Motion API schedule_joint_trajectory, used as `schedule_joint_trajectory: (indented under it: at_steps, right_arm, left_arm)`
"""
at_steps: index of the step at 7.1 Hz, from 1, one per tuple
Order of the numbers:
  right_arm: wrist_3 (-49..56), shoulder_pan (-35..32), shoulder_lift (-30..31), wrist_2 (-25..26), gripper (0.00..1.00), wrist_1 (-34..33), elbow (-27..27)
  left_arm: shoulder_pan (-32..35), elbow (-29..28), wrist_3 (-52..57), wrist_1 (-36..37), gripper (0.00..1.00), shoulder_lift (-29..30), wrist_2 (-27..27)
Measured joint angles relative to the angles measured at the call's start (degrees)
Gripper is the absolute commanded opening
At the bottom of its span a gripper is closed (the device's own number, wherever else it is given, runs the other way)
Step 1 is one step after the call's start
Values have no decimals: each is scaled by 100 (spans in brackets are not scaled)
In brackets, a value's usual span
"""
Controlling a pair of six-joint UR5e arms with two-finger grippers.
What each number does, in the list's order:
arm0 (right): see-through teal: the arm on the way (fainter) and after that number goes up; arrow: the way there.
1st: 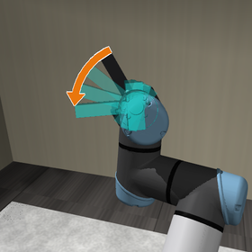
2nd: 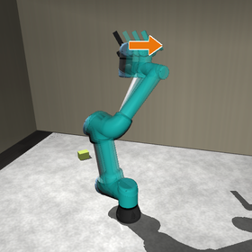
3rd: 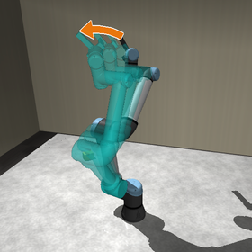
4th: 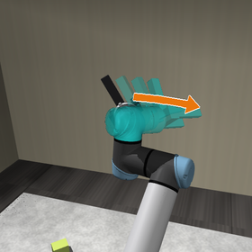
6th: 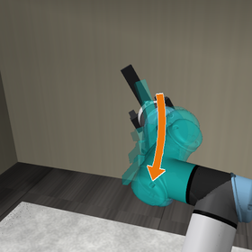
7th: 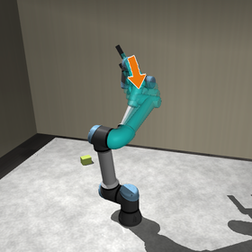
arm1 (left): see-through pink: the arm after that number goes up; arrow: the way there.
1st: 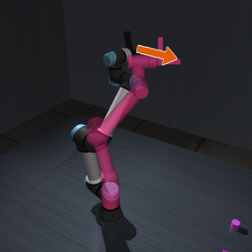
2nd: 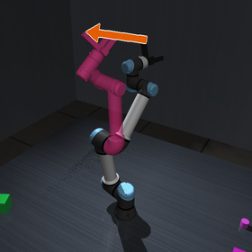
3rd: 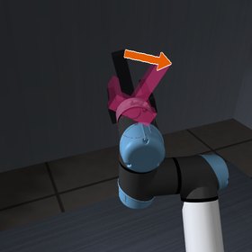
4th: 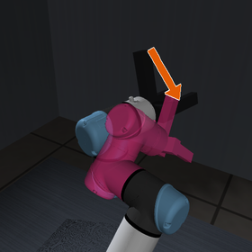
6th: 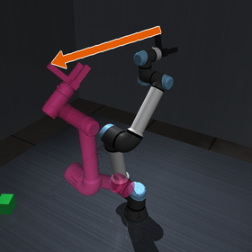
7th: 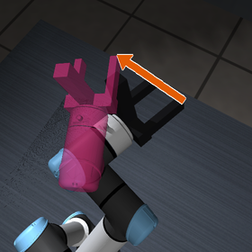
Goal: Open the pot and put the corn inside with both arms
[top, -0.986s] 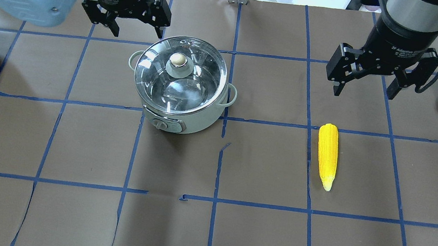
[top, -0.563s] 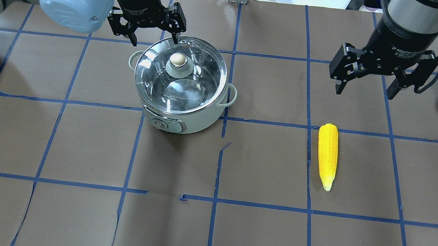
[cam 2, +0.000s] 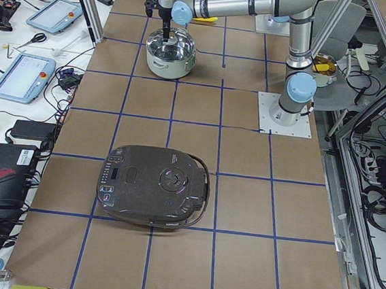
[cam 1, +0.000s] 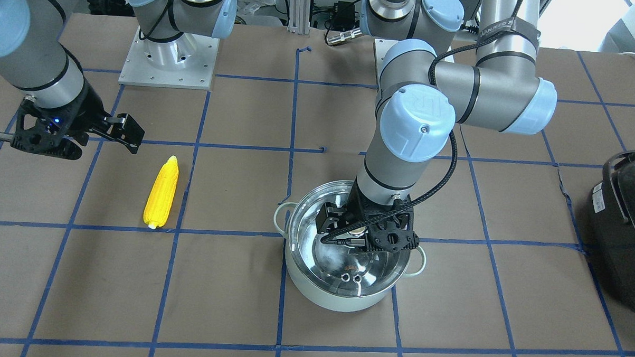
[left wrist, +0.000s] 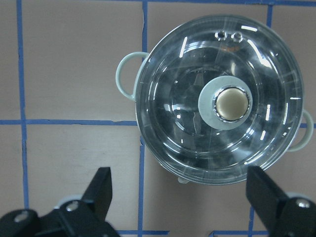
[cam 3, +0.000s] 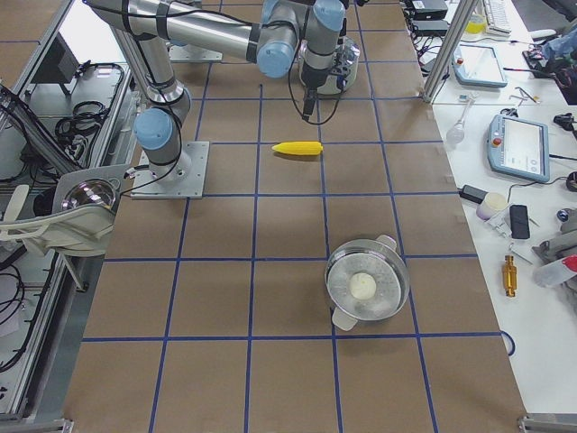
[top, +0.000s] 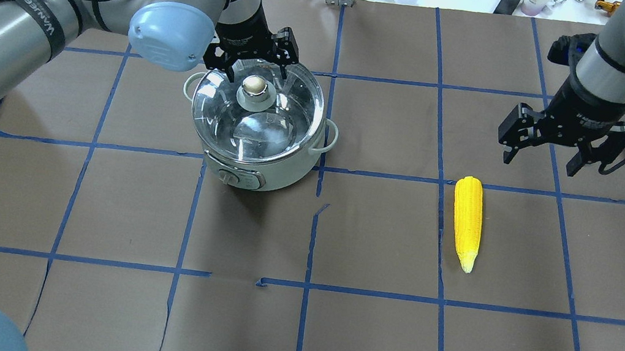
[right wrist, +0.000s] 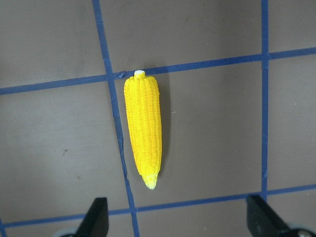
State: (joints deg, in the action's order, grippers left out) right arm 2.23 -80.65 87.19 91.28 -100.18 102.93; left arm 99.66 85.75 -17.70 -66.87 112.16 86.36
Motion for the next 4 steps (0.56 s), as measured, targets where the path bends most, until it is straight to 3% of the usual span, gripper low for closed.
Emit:
schedule_joint_trajectory:
  at_steps: [3,4]
  right_arm:
    - [11,-158,-456,17,100,-1950,1111]
    - [6,-330,-684,32,100,-2294,1213]
  left_arm:
    - [85,188,97,-70,85,-53,106]
    - [85,234,187,-81,71,-74,210]
